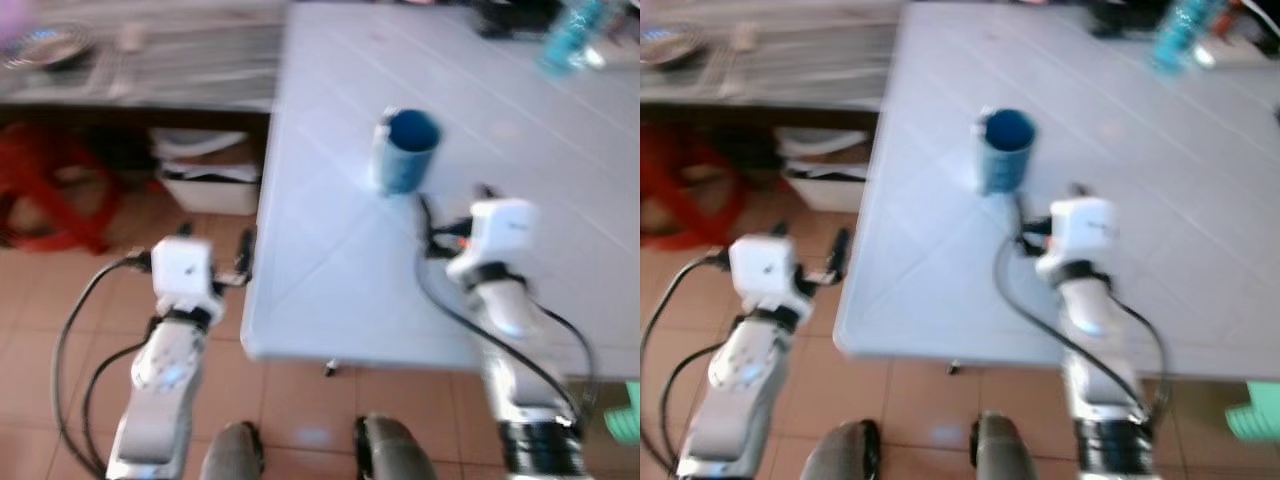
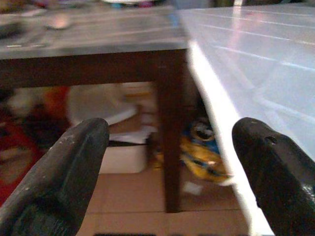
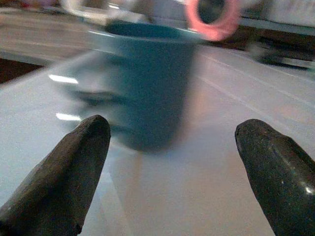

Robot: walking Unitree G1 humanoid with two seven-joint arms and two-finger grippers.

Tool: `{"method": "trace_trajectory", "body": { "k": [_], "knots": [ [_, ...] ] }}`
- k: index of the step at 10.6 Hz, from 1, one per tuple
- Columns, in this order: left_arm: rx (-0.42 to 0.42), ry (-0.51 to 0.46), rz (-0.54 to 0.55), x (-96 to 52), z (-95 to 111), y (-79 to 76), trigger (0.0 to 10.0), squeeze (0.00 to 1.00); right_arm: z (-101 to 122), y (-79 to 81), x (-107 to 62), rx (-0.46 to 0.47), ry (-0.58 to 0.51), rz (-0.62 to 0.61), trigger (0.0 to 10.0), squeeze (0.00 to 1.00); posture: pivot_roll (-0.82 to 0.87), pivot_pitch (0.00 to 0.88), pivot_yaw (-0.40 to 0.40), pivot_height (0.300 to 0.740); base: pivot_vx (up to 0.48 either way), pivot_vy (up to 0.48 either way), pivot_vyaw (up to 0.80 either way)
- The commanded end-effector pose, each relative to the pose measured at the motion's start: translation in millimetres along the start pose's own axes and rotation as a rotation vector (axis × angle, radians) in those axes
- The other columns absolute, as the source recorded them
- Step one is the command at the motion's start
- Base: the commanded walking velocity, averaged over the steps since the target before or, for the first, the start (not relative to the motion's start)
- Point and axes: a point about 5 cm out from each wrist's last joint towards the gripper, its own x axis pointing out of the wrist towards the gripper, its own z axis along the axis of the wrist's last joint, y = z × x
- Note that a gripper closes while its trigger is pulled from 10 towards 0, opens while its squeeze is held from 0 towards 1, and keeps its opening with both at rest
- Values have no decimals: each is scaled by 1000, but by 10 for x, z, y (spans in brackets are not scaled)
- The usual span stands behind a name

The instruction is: Setting the table

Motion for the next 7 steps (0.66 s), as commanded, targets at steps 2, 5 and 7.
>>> {"method": "trace_trajectory", "body": {
  "k": [2, 5, 7],
  "knots": [
    [6, 7, 3, -24, -3, 8, 10000, 0, -75, 33, -31, 18, 39, 34, 10000, 0, -31, 227, 15, 740, 0, 0, 0],
    [7, 9, -6, -29, -7, 0, 10000, 0, -21, 84, 44, 6, 11, 48, 10000, 0, -29, 232, 17, 740, 0, 0, 0],
    [5, 11, -14, -28, -13, -17, 10000, 0, 41, 75, 177, 14, -1, 16, 10000, 0, -29, 234, 17, 740, 0, 0, 0]
  ]
}}
